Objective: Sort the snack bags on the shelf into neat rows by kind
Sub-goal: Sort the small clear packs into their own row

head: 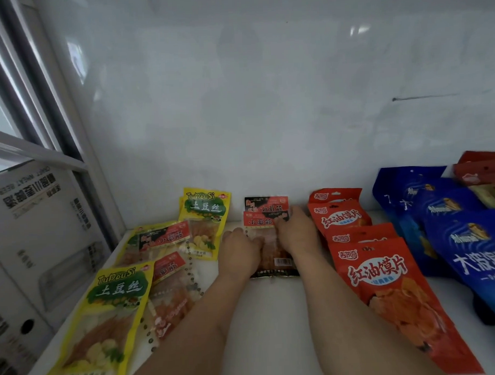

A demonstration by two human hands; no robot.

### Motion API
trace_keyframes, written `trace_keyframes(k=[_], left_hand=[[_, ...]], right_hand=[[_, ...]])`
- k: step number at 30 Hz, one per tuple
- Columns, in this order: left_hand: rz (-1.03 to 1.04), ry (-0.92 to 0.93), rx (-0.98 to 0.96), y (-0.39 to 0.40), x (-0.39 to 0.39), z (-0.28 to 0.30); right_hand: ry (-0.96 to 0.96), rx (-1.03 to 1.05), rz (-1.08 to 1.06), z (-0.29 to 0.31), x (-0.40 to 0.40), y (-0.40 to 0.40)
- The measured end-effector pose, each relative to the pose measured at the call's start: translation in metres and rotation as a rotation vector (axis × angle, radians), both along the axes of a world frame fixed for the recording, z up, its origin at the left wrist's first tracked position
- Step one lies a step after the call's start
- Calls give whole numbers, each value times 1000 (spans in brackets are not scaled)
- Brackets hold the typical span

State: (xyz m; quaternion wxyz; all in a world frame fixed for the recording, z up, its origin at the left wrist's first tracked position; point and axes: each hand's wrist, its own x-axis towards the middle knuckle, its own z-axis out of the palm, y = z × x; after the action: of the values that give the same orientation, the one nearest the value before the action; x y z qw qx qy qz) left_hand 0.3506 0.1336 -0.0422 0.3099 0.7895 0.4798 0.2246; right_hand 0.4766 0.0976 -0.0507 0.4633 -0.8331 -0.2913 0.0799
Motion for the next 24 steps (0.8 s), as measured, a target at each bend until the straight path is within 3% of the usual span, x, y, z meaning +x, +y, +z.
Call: trace_keyframes(k=[7, 15, 20, 24], left_hand=[[65, 62, 162, -11, -18, 11], [115, 147, 322, -9, -74, 29], [270, 115, 339, 10, -119, 30], [329, 85, 310, 31, -155, 29]], right_hand=[[-245, -137, -33, 1, -16, -8], [-483, -63, 225, 15, -79, -20], [-320, -125, 466, 20, -115, -27], [-178, -166, 494, 20, -132, -24]])
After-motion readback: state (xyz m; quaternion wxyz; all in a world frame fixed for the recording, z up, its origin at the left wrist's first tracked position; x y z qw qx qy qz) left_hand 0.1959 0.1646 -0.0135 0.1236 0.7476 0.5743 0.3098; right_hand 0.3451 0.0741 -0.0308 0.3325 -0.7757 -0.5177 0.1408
